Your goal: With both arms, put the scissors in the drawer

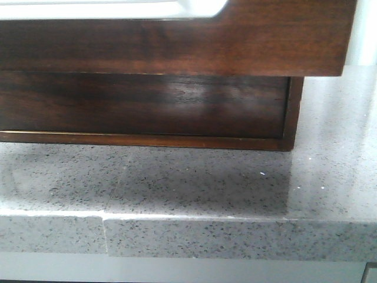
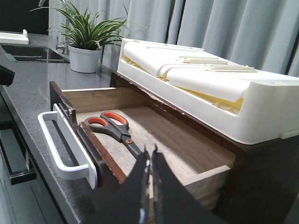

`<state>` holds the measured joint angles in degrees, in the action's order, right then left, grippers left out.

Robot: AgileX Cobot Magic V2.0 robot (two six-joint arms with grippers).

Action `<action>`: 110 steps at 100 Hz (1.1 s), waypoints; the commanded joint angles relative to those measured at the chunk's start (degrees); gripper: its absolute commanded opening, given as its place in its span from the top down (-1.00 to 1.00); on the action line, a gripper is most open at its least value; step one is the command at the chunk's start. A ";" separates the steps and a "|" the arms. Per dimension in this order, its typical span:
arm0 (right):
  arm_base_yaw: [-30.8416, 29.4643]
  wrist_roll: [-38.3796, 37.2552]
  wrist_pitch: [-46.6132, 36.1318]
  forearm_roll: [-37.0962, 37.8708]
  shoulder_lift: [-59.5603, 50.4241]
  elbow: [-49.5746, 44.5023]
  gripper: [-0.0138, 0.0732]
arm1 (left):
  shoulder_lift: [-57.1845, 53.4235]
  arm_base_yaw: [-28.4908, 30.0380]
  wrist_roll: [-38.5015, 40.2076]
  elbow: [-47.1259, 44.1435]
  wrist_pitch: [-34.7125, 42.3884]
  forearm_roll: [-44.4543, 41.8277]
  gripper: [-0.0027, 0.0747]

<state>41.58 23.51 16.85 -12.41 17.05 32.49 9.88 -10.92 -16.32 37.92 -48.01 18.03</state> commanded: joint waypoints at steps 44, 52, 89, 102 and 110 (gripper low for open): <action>-2.77 -0.05 1.88 3.41 -5.85 -1.14 0.79 | 0.88 -0.29 0.18 1.13 4.57 2.60 0.98; -2.77 -0.05 1.88 3.41 -5.85 -1.14 0.79 | 0.88 -0.29 0.18 1.13 4.57 2.60 0.98; -2.77 -0.05 1.88 3.41 -5.85 -1.14 0.79 | 0.88 -0.17 -0.07 -2.46 4.86 -1.87 0.98; -2.77 -0.05 1.88 3.41 -5.85 -1.14 0.79 | -0.51 -0.17 -0.16 -9.26 14.90 -5.24 0.98; -2.77 -0.05 1.88 3.41 -5.85 -1.14 0.79 | -2.51 -0.17 -0.16 -16.47 26.88 -7.28 0.98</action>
<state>39.16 23.48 23.11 -9.37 10.68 30.05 8.27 -10.92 -16.46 25.90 -36.74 12.41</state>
